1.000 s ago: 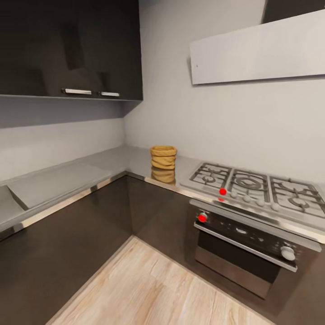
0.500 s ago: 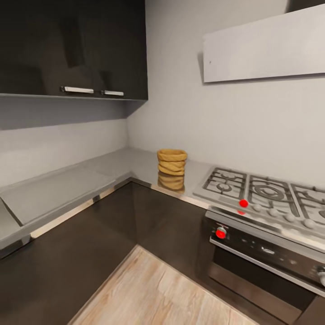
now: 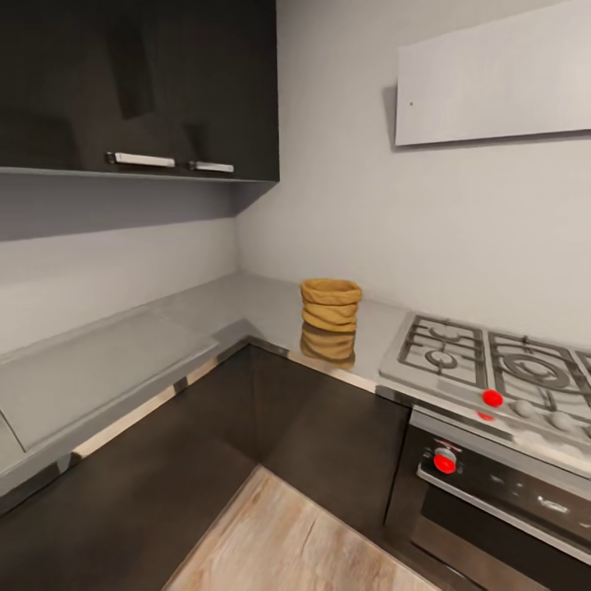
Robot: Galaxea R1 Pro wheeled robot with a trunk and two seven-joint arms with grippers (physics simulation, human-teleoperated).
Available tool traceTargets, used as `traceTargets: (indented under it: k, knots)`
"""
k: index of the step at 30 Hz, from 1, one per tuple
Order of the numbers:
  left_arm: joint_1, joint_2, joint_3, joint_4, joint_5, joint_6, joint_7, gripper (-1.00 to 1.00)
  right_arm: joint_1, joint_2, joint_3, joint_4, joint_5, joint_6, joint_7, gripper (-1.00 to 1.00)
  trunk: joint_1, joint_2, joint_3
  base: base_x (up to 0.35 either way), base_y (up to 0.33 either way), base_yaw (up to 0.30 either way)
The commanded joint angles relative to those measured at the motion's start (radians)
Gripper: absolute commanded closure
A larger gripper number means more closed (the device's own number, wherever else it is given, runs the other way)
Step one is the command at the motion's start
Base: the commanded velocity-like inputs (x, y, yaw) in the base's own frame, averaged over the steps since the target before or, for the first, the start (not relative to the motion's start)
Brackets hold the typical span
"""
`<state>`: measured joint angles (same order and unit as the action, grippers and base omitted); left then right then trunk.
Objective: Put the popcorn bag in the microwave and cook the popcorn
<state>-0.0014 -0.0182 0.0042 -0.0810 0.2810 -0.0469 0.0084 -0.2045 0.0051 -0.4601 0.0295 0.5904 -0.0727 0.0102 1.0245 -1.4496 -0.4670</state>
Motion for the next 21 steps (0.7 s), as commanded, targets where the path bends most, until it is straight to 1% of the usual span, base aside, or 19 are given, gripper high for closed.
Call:
traceTargets:
  k: [1,13,21]
  knots:
    - [0.0,0.0,0.0,0.0,0.004,-0.002,0.001,-1.0,-0.001,-0.001,-0.008,0.003,0.004,-0.005,0.001,-1.0,0.001,0.0,-0.001,0.301,0.179,0.0]
    - [0.0,0.0,0.0,0.0,0.003,-0.002,0.001,-1.0,-0.001,0.001,-0.008,0.003,0.005,-0.008,0.001,-1.0,0.001,0.0,-0.001,0.296,0.176,-0.005]
    - [0.0,-0.003,0.002,-0.004,0.006,-0.004,0.002,-1.0,-0.001,0.001,-0.008,0.003,0.004,-0.002,0.001,-1.0,0.001,0.0,0.005,0.034,0.021,-0.194]
